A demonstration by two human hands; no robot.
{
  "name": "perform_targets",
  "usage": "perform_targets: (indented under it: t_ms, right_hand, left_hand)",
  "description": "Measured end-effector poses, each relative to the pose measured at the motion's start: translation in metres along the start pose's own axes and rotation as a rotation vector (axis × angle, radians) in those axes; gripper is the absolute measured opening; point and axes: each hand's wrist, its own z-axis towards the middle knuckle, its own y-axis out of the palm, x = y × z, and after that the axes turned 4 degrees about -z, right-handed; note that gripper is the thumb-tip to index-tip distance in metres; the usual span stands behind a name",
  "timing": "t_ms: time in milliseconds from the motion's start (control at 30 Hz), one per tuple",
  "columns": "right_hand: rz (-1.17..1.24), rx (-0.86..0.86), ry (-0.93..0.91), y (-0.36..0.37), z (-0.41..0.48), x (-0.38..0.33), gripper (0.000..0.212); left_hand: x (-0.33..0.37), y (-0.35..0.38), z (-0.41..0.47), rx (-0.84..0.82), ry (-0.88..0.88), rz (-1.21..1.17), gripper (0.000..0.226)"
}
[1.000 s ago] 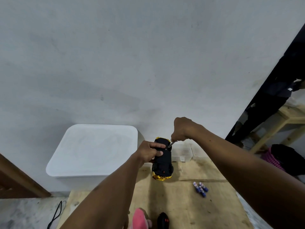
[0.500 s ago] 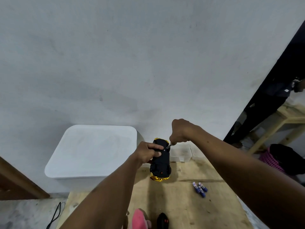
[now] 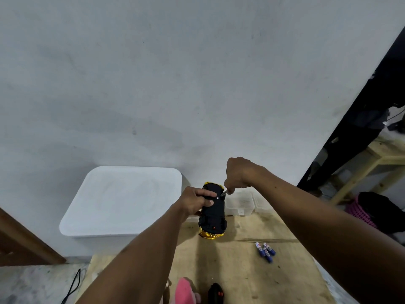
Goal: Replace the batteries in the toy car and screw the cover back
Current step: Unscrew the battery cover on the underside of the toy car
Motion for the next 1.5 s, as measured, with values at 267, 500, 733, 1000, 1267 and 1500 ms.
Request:
perform_targets:
  t_ms: [267, 500, 733, 1000, 1267, 1500]
  right_hand:
    - [0.023, 0.026, 0.017, -0.0015, -0.0046, 0.0026, 0.021]
    - [0.020, -0.001, 0.015, -0.0049, -0.0035, -0.0003, 0.021]
    - [0.021, 0.008, 0.010, -0.0037, -0.0035, 0.0020, 0.019]
    - [0.116, -0.004, 0.036, -0.0024, -0.0035, 0.0056, 0.015]
    - [0.137, 0.001, 0.026, -0.0038, -0.0004, 0.0054, 0.018]
    - [0.108, -0.032, 0.024, -0.0017, 0.0018, 0.0040, 0.025]
  left_hand:
    - [0.0006, 0.0014, 0.0000, -0.007, -0.010, 0.015, 0.030]
    - [-0.0004, 0.0045, 0.0023, -0.004, -0.009, 0.009, 0.030]
    - [-0.0019, 0.0061, 0.0027, -0.012, -0.022, 0.008, 0.030]
    - [0.0000, 0.0032, 0.0033, -0.009, -0.020, 0.004, 0.031]
    - [0.0015, 0.0042, 0.0044, -0.007, -0.013, 0.005, 0.031]
    - [-0.0011, 0.0034, 0.0047, 0.000, -0.020, 0.001, 0.030]
